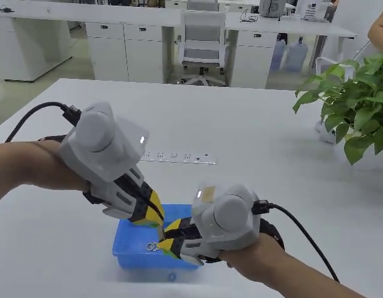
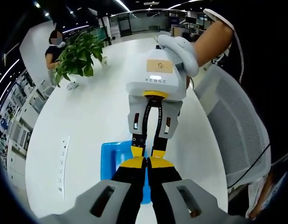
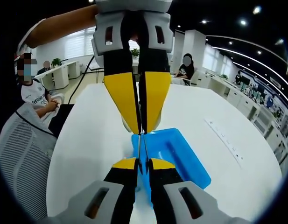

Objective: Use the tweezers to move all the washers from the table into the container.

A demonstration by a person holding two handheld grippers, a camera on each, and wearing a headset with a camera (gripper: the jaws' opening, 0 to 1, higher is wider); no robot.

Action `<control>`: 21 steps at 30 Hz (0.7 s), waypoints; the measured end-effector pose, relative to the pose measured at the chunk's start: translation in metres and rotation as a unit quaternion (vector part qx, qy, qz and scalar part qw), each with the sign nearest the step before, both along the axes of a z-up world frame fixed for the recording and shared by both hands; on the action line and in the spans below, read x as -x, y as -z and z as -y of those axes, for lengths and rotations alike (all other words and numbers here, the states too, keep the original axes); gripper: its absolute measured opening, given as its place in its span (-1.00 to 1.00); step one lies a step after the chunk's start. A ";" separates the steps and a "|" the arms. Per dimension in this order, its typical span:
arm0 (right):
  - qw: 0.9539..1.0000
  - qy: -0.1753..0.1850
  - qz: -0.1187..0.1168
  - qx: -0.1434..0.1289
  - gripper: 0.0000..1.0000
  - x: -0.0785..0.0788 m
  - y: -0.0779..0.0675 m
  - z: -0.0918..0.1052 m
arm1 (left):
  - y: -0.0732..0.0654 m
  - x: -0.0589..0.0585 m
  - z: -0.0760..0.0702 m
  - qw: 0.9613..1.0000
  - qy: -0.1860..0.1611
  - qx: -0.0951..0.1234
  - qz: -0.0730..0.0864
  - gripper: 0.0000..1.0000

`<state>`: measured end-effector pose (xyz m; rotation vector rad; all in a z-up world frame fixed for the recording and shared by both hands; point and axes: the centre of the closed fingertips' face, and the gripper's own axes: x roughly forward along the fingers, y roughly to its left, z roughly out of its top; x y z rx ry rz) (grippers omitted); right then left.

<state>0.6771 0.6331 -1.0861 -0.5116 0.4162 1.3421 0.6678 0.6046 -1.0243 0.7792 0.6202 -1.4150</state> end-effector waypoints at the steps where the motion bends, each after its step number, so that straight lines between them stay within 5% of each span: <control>1: 1.000 0.000 0.000 0.001 -0.79 0.001 0.001 0.001 | 0.001 0.001 0.001 1.000 0.001 0.000 -0.001 -0.90; 21: 1.000 0.006 -0.005 0.014 -0.79 0.017 0.029 0.010 | 0.028 0.018 0.012 1.000 0.011 -0.006 -0.011 -0.90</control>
